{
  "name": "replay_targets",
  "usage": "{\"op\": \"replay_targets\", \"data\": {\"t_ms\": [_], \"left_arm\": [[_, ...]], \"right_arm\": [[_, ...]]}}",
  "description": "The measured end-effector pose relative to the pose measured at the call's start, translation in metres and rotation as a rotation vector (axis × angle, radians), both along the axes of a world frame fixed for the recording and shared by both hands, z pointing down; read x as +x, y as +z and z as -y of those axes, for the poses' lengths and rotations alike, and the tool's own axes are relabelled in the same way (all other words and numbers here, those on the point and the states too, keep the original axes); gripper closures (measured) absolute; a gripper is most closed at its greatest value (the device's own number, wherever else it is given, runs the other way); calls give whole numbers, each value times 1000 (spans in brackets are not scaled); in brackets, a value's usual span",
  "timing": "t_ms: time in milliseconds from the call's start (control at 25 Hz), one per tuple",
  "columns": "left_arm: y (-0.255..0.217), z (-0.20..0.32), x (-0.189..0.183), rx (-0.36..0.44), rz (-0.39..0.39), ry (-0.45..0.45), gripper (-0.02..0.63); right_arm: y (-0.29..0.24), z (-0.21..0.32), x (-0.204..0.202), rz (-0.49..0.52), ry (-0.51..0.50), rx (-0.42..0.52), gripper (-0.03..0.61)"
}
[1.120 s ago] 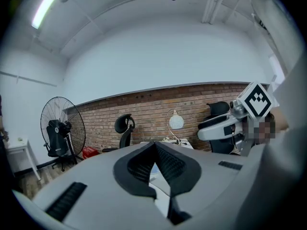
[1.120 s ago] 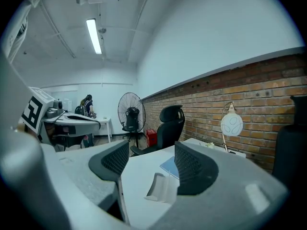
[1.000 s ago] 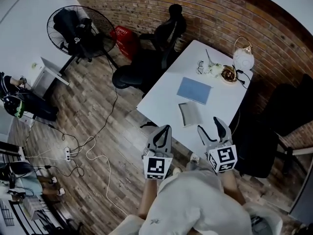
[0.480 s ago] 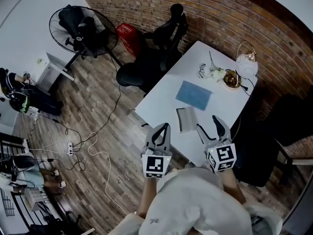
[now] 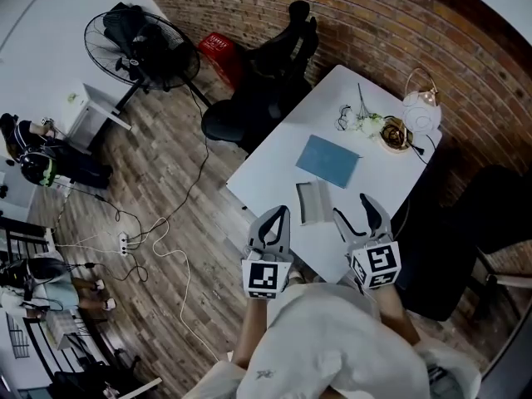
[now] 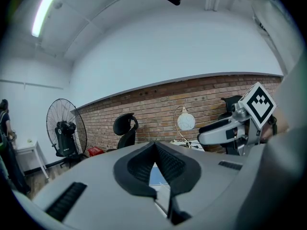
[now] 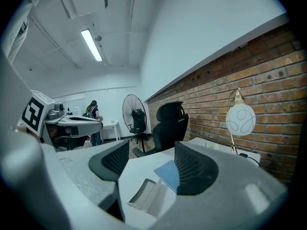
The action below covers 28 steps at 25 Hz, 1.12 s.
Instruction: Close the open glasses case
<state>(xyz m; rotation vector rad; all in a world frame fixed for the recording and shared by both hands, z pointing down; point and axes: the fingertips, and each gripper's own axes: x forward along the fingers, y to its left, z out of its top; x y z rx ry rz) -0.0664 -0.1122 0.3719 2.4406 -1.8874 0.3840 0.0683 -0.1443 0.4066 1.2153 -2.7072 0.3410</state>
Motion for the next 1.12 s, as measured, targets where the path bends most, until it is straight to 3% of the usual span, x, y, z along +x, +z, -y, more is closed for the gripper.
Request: {"op": "replay_targets", "data": {"t_ms": [400,1120], "left_arm": [[30,16,11,-33,-28,51,609],[109,60,7,-167,-71,189,609]], "right_arm": [[30,6,12,9,63,-59,285],[92,26,7,-77,178,-171,298]]}}
